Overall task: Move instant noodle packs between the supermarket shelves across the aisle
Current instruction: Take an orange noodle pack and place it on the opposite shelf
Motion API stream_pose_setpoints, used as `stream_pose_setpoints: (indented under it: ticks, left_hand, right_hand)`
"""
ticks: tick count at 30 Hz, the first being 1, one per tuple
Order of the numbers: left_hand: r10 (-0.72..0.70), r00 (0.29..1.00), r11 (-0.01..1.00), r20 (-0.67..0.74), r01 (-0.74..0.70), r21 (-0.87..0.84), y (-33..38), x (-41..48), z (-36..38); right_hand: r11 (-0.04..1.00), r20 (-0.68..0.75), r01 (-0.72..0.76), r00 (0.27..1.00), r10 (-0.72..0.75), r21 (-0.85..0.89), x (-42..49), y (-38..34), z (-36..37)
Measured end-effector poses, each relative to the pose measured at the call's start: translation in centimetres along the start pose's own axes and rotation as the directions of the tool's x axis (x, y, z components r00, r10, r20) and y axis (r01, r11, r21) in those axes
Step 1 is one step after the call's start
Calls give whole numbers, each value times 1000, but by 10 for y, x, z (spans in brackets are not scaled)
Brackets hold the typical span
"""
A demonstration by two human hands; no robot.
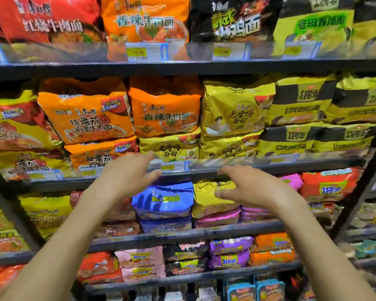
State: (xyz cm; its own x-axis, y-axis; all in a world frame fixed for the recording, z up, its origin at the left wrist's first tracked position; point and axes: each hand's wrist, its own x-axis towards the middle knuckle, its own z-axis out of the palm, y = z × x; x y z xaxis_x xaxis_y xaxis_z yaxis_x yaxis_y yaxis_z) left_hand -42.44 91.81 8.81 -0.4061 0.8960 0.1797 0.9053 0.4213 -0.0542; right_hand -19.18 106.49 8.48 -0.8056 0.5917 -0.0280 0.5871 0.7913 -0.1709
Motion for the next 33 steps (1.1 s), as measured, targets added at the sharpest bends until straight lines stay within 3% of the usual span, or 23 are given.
stream_pose_setpoints:
  ticks: [8, 14, 26, 33]
  left_hand:
    - [-236, 919, 942, -316, 137, -306, -13, 27, 17]
    - [-251, 842, 912, -477, 40, -409, -29, 46, 25]
    - [-302, 753, 824, -584, -101, -557, -26, 90, 31]
    - [-278, 745, 823, -606, -141, -551, -26, 103, 33]
  right_hand:
    - [931, -248, 224, 957, -153, 290, 69, -2, 15]
    - [850, -468, 348, 873, -140, 396, 110, -16, 10]
    - [715, -613, 381, 786, 83, 586, 156, -46, 8]
    - [662, -658, 410, 733, 171, 628, 178, -54, 5]
